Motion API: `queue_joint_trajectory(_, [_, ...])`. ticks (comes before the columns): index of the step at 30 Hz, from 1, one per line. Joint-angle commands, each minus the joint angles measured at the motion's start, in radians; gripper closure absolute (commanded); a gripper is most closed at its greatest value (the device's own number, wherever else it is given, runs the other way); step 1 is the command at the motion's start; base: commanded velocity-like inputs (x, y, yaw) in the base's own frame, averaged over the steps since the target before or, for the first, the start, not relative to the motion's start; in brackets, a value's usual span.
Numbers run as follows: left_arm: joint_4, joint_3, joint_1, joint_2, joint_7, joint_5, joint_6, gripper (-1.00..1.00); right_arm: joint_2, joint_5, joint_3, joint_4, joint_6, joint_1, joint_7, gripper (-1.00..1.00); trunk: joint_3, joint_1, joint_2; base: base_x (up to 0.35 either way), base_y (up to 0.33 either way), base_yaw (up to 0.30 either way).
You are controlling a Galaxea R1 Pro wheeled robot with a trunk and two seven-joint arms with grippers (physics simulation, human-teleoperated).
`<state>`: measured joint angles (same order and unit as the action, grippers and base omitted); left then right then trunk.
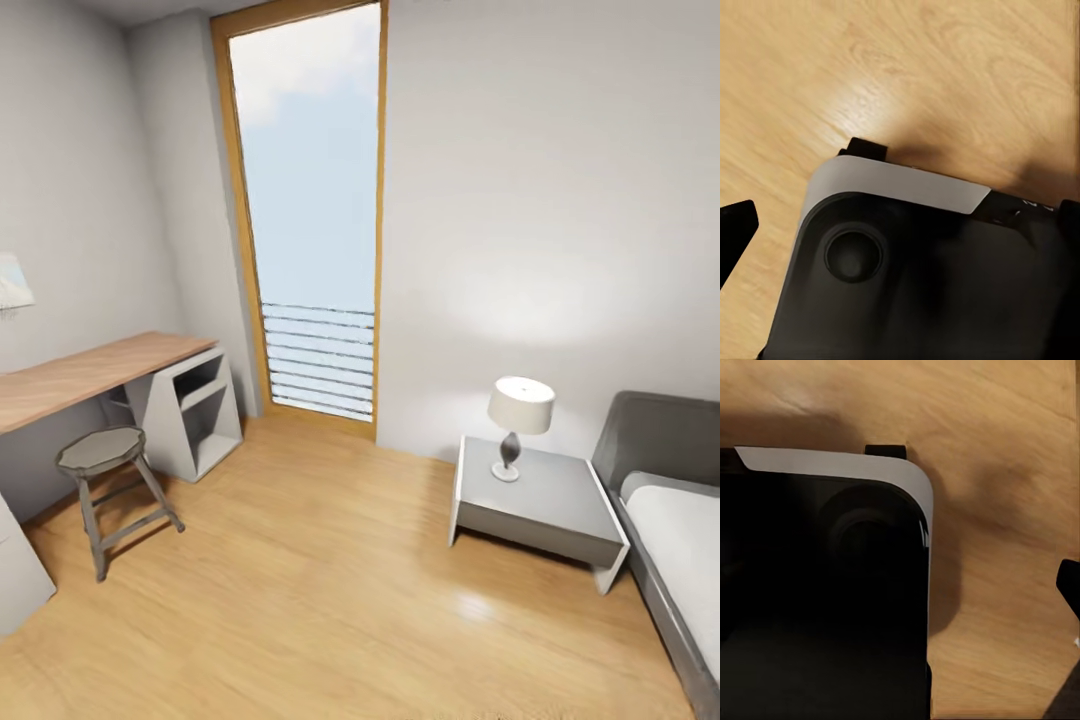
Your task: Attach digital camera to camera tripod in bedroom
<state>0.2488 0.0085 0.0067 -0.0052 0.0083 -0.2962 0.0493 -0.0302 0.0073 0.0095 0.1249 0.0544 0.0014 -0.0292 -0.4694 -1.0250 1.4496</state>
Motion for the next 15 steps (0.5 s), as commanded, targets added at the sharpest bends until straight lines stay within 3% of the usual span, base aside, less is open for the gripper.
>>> queue_joint_trajectory(1, [0.001, 0.001, 0.001, 0.0, 0.001, -0.008, 0.001, -1.0, -0.001, 0.0, 0.001, 0.001, 0.001, 0.0, -0.002, -1.0, -0.001, 0.0, 0.0, 0.0, 0.0, -0.291])
queue_joint_trajectory(15, [-0.003, 0.0, 0.001, -0.002, 0.0, -0.026, 0.003, -1.0, -0.006, -0.001, -0.002, -0.001, 0.006, 0.0, -0.001, -1.0, -0.001, 0.0, 0.0, 0.0, 0.0, -0.291])
